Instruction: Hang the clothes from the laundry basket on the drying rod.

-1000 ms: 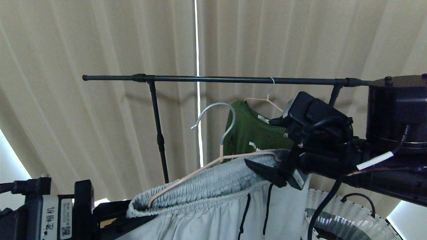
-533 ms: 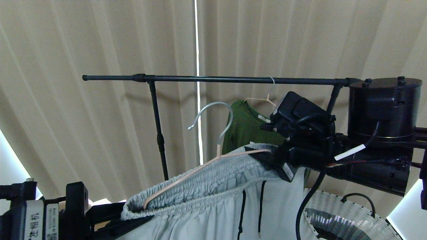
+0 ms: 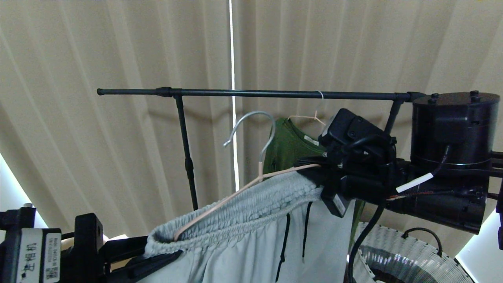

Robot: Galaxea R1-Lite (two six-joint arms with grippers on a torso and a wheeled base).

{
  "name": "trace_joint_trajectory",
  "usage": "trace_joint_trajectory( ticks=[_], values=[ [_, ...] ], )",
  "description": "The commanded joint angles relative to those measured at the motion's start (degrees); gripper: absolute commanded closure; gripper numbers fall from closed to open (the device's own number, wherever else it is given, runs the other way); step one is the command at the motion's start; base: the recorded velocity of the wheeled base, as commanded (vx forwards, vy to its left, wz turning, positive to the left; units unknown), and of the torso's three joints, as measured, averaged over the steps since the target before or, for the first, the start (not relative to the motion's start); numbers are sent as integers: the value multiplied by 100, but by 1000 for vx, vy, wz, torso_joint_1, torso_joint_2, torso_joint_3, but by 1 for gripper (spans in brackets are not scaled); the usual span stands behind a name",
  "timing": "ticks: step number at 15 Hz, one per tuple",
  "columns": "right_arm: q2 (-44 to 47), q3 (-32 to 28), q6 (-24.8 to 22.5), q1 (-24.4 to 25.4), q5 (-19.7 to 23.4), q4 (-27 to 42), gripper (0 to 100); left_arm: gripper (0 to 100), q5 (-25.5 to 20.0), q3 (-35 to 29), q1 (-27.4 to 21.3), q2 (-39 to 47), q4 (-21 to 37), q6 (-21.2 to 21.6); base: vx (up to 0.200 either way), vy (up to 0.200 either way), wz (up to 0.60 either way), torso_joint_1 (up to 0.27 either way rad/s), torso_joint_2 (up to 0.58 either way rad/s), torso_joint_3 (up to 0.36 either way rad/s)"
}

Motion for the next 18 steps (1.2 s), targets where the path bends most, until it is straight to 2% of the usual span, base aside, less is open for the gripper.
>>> trace_joint_trajectory(
  ticks=[1,4,8,11,14,17,18],
  values=[
    [-129,13,43,-10,5,-10,100,0,8,-20,12,16,19,-98,0,0,0,0,0,0],
    [-375,57,210,-265,-74,17,100,0,8,-135,3,-11,2,-625,0,0,0,0,0,0],
    [-569,198,219,-546,-110,17,100,0,17,-12,82,-20,-578,-1197,0,0,0,0,0,0],
    [-648,162,254,-705,-197,17,100,0,25,296,477,-20,-640,-1285,0,0,0,0,0,0],
    [-797,145,553,-775,-197,17,100,0,34,691,1128,130,-622,-1337,0,0,0,0,0,0],
    [-955,127,632,-775,-154,8,100,0,34,586,1207,631,-640,-1698,0,0,0,0,0,0],
    [-1035,136,641,-775,-145,8,100,0,34,542,1207,745,-640,-1698,0,0,0,0,0,0]
  ],
)
